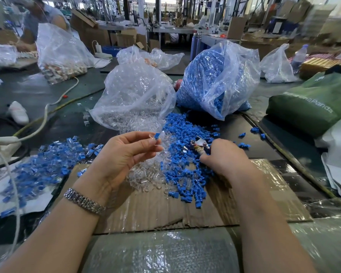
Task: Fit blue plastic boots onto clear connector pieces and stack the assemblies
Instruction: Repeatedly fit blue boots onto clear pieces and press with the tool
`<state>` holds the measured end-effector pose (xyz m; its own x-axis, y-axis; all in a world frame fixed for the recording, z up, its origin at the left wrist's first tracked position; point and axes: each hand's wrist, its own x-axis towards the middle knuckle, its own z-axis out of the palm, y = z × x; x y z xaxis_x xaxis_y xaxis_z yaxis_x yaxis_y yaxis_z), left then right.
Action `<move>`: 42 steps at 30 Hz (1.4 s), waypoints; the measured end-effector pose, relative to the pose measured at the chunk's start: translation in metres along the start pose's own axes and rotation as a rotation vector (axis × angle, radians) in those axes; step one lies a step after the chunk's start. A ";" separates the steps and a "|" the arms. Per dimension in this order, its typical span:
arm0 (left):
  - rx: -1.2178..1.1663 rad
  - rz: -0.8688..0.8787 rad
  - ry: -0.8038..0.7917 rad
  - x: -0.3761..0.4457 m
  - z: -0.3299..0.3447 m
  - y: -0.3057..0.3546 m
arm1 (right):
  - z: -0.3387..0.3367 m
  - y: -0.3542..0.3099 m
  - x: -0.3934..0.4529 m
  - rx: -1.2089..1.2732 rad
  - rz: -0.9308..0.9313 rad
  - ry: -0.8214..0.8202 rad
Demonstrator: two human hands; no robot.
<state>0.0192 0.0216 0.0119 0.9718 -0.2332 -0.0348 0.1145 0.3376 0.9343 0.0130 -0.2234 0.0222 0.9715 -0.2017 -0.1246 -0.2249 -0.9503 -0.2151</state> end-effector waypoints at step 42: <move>0.195 0.193 0.102 0.007 0.009 -0.013 | -0.008 -0.045 -0.037 0.873 -0.282 -0.495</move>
<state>0.0223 0.0076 0.0024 0.9886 -0.0853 0.1242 -0.1070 0.1830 0.9773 -0.0124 -0.1755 0.0445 0.9021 0.3082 -0.3022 -0.1624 -0.4064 -0.8991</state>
